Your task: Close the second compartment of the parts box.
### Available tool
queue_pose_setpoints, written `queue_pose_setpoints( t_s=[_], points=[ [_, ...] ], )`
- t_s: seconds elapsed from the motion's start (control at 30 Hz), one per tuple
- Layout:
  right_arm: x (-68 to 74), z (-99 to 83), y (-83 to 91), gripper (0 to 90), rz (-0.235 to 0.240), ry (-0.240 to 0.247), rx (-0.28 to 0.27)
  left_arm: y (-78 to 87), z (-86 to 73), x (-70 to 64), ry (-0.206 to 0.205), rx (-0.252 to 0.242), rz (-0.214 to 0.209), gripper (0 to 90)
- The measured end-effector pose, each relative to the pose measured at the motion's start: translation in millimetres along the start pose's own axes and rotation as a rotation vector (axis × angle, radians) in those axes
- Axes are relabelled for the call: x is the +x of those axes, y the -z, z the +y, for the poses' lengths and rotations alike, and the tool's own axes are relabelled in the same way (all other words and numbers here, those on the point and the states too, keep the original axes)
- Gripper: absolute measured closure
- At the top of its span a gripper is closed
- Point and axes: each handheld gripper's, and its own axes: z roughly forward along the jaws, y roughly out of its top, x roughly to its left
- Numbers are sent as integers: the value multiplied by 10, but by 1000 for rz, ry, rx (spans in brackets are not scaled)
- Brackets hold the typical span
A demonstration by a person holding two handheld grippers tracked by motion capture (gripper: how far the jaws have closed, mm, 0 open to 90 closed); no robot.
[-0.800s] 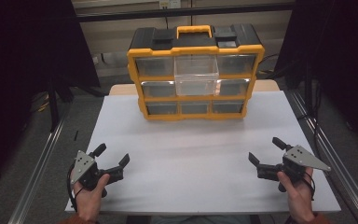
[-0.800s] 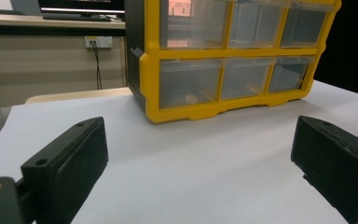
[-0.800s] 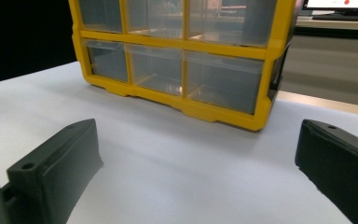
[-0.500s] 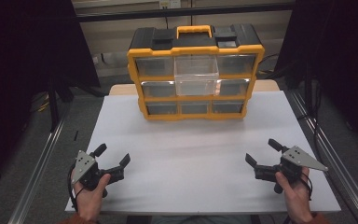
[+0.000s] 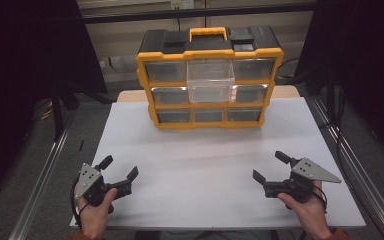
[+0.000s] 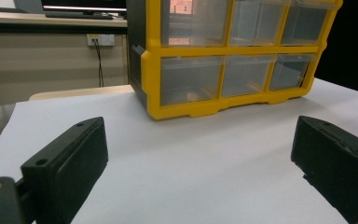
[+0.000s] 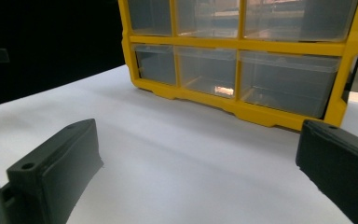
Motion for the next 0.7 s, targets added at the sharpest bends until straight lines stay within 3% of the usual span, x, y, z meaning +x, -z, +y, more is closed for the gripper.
queue_pose_setpoints(
  t_s=[0.2,0.23,0.37,0.5,0.7],
  points=[
    [87,56,-37,0,63,20,-17,-10,1,-10,4,9,3,39],
    [108,63,-48,0,75,19,-13,-16,0,-11,7,5,-15,39],
    [165,101,-84,0,101,48,-14,-6,5,-19,-25,14,-15,39],
    [207,156,-124,0,117,56,-41,-16,-6,-15,1,8,3,38],
    [273,239,-187,31,154,75,-81,-23,-3,-22,-3,12,-2,38]
  ],
)
